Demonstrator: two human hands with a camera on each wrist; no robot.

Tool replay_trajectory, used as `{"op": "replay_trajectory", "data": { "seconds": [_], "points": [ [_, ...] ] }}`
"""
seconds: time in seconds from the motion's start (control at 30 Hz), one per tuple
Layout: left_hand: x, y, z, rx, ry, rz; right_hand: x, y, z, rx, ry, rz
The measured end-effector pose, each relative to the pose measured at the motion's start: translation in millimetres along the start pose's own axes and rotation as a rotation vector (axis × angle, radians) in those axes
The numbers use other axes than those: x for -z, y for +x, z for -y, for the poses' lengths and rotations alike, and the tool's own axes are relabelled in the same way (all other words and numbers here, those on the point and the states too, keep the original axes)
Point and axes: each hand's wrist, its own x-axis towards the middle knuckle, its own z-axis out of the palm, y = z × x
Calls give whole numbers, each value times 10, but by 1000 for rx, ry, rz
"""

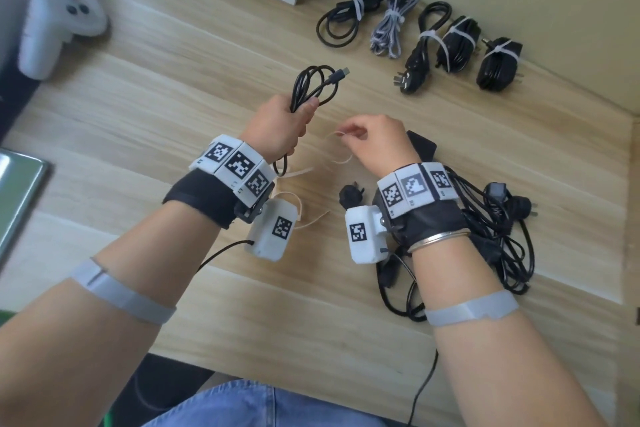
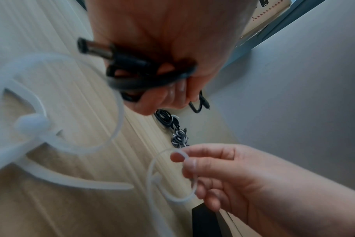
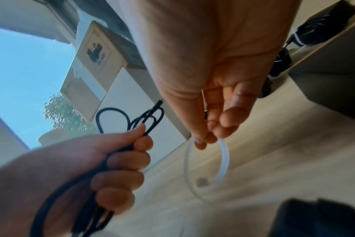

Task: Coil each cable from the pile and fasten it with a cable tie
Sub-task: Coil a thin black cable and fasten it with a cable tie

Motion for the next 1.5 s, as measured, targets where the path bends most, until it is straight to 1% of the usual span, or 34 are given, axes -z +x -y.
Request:
{"op": "replay_trajectory", "data": {
  "seconds": [0.1, 0.2, 0.27, 0.33, 0.4, 0.47, 0.6, 0.67, 0.77, 0.9, 1.0, 1.13, 1.23, 1.3, 1.37, 1.43, 1.5],
  "points": [
    [-46, 11, -33, -23, -11, 21, 83, -2, -43, -20, 67, -77],
    [-104, 17, -76, -48, -44, 66, 136, -17, -94, -25, 52, -109],
    [-148, 28, -108, -67, -56, 89, 175, -29, -134, -53, 36, -90],
    [-191, 40, -142, -89, -71, 103, 212, -39, -164, -98, 68, -61],
    [-233, 55, -164, -114, -47, 93, 227, -41, -195, -149, 183, -55],
    [-277, 75, -165, -133, 0, 60, 234, -49, -234, -167, 273, -50],
    [-338, 123, -149, -112, 7, 25, 289, -85, -321, -111, 139, 16],
    [-382, 130, -167, -96, -56, 33, 301, -87, -346, -86, 81, 36],
    [-465, 122, -212, -94, -127, 77, 298, -88, -332, -59, 4, 16],
    [-552, 138, -241, -92, -163, 146, 294, -81, -330, -75, 80, 17],
    [-596, 160, -239, -114, -159, 146, 284, -87, -321, -95, 159, 42],
    [-624, 198, -200, -106, -74, 101, 284, -101, -366, -138, 281, 37],
    [-638, 213, -183, -59, 45, 86, 282, -131, -418, -80, 248, -26],
    [-656, 217, -191, -55, 165, 76, 287, -141, -439, -20, 199, -69],
    [-680, 230, -186, -62, 309, 74, 295, -149, -447, 21, 213, -87],
    [-713, 269, -138, -41, 457, 66, 315, -163, -442, 47, 307, -83],
    [-743, 338, -46, -15, 638, 23, 331, -187, -426, 68, 420, -36]
  ]
}}
